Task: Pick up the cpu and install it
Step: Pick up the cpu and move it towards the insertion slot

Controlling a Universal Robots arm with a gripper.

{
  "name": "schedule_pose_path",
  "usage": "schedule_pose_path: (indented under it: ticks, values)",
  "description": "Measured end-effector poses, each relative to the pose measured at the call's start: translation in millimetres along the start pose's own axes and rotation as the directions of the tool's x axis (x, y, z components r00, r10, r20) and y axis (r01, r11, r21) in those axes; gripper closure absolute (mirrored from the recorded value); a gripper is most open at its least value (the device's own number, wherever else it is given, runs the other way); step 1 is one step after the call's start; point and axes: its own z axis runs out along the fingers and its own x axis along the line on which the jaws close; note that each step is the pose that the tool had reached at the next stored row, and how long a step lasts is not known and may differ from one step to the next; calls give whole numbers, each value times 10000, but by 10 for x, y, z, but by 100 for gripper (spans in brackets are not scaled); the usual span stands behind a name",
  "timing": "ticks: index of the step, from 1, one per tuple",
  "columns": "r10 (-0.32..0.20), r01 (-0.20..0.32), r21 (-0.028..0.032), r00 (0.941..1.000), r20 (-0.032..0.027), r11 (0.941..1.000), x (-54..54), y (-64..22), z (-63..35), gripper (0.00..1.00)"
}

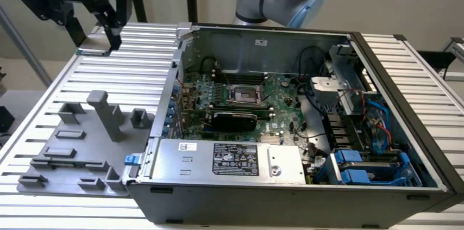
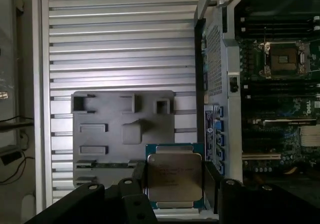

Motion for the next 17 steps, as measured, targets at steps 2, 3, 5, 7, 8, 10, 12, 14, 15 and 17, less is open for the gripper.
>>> schedule_pose_path:
  ticks: [2, 3, 5, 7, 8, 10, 12, 14, 15, 17]
  values:
    - [-1, 1, -6, 10000, -5, 10000, -91, 6, -16, 45]
    - [-1, 1, -8, 10000, -8, 10000, -135, 9, -23, 45]
    - [0, 0, -10, 10000, -11, 10000, -226, 16, -34, 45]
    - [0, 0, -15, 10000, -14, 10000, -320, 22, -42, 45]
    - [0, 0, -17, 10000, -15, 10000, -365, 25, -46, 45]
    - [1, -1, -19, 10000, -18, 10000, -456, 31, -50, 45]
    - [0, 0, -21, 10000, -20, 10000, -545, 37, -51, 45]
    - [0, 0, -24, 10000, -20, 10000, -635, 44, -51, 45]
    - [1, -1, -23, 10000, -20, 10000, -680, 47, -51, 45]
    - [0, 0, -23, 10000, -20, 10000, -774, 55, -50, 45]
